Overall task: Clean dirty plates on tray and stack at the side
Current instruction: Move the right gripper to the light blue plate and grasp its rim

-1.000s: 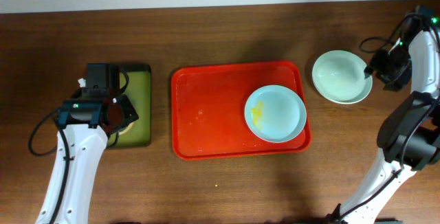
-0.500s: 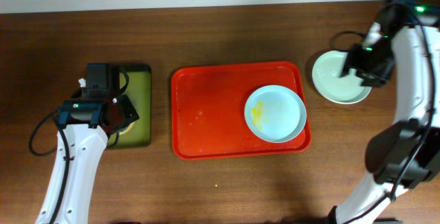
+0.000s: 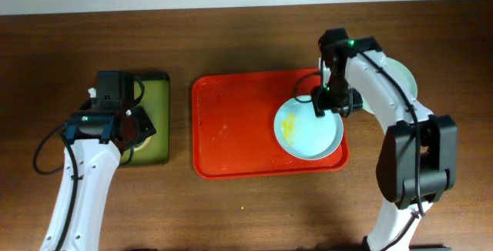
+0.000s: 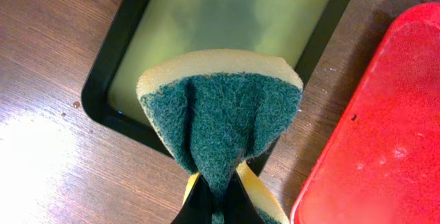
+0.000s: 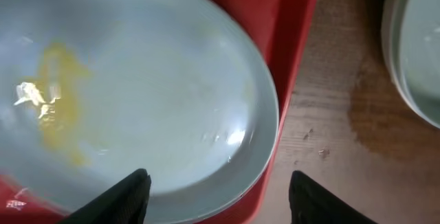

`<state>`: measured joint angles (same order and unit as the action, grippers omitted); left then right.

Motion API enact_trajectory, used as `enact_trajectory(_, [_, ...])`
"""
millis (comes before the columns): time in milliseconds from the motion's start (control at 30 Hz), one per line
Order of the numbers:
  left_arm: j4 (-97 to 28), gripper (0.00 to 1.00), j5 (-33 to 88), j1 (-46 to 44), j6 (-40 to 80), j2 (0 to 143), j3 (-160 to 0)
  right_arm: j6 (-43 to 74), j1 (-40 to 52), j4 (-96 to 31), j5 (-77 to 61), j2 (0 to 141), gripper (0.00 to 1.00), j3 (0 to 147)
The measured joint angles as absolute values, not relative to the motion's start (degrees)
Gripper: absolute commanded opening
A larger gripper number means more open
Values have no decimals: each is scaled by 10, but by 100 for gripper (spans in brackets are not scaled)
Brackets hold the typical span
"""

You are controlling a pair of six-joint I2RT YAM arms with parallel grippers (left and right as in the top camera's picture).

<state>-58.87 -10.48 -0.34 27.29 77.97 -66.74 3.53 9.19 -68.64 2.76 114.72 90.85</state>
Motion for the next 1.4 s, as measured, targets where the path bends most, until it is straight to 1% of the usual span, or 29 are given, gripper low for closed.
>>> enact_trajectory(67, [-588,0,-105,-3,273,780,-667,34,87,-664,36,1147,65,883])
enact_trajectory(133, [-588,0,-105,-3,273,780,-667,32,80,-645,40,1147,60,864])
enact_trajectory(267, [-588,0,-105,-3,273,780,-667,19,62,-637,31,1147,55,851])
enact_trajectory(367, [-588,0,-105,-3,273,780,-667,10,49,-634,10,1147,47,851])
enact_trajectory(567, [-588,0,-104,-3,273,780,-667,-16,17,-632,-43,1147,47,850])
enact_trajectory(733, [-588,0,-103,-3,273,780,-667,-25,11,-609,-62,1147,45,821])
enact_trajectory(800, [-588,0,-103,-3,273,780,-667,-28,11,-603,-66,1147,39,807])
enact_trajectory(867, [-587,0,-103,-3,273,780,-667,-30,11,-601,-72,1147,34,805])
enact_trajectory(933, [-587,0,-102,-3,273,780,-667,-30,11,-599,-77,1147,33,805])
enact_trajectory(1100, [-587,0,-102,-3,273,780,-667,-32,11,-599,-88,1147,23,805])
enact_trajectory(1167, [-587,0,-102,-3,273,780,-667,-31,11,-599,-93,1147,22,805])
enact_trajectory(1200, [-587,0,-102,-3,273,780,-667,-32,11,-598,-103,1147,27,805])
enact_trajectory(1233, [-587,0,-102,-3,273,780,-667,-32,11,-597,-107,1147,29,805])
enact_trajectory(1400, [-588,0,-103,-3,273,780,-667,-30,11,-582,-106,1148,29,805])
